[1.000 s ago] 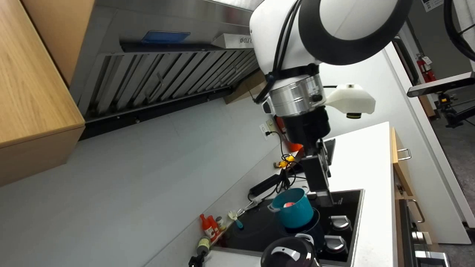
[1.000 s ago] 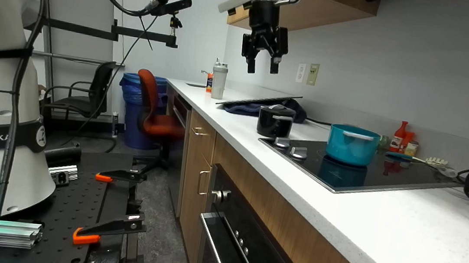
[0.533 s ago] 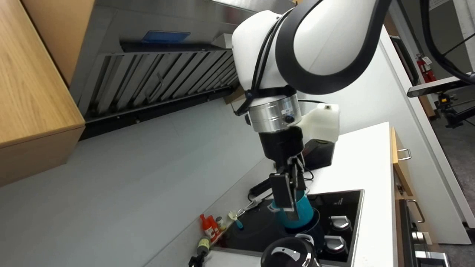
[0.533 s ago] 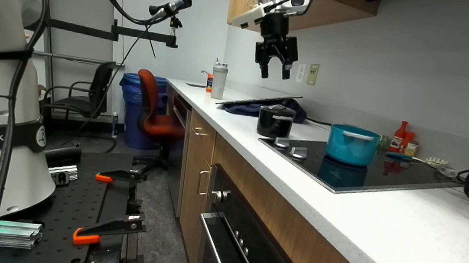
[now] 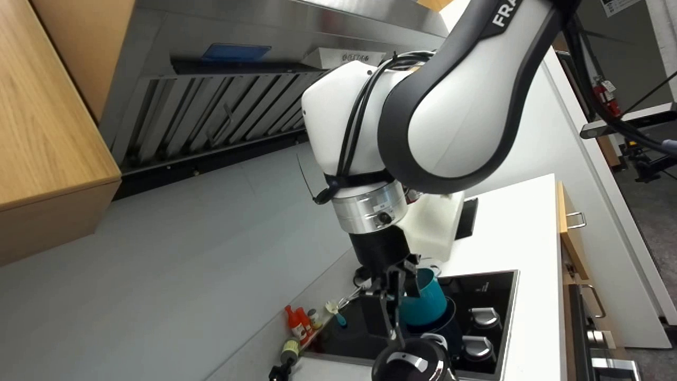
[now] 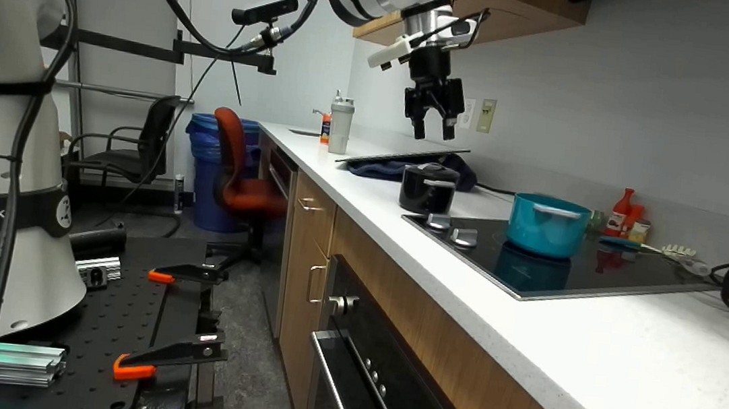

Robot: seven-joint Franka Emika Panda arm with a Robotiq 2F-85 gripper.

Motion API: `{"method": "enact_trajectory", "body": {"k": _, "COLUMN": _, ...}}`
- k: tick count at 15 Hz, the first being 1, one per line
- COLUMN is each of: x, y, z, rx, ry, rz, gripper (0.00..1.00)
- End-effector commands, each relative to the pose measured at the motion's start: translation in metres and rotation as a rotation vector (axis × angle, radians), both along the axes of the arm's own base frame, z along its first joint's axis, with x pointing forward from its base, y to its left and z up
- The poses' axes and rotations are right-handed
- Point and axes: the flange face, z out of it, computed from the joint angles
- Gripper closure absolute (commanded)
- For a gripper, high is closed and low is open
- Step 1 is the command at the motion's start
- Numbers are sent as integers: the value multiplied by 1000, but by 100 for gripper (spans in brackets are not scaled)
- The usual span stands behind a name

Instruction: Uncover the black pot and put the lid on the counter

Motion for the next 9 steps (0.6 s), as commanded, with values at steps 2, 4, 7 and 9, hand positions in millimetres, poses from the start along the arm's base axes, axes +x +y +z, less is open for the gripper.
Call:
{"method": "enact_trajectory", "body": {"k": 2, "x": 22, "y": 15, "z": -10, "rx": 16, "ry": -9, "rz": -37, "gripper": 0}}
{"method": "enact_trajectory", "body": {"k": 4, "x": 27, "y": 15, "z": -16, "rx": 24, "ry": -1, "rz": -44, "gripper": 0}}
{"method": "enact_trajectory", "body": {"k": 7, "x": 34, "y": 11, "z": -25, "rx": 43, "ry": 13, "rz": -60, "gripper": 0}}
{"method": "enact_trajectory", "body": {"k": 9, "x": 38, "y": 9, "z": -31, "rx": 52, "ry": 24, "rz": -70, "gripper": 0}}
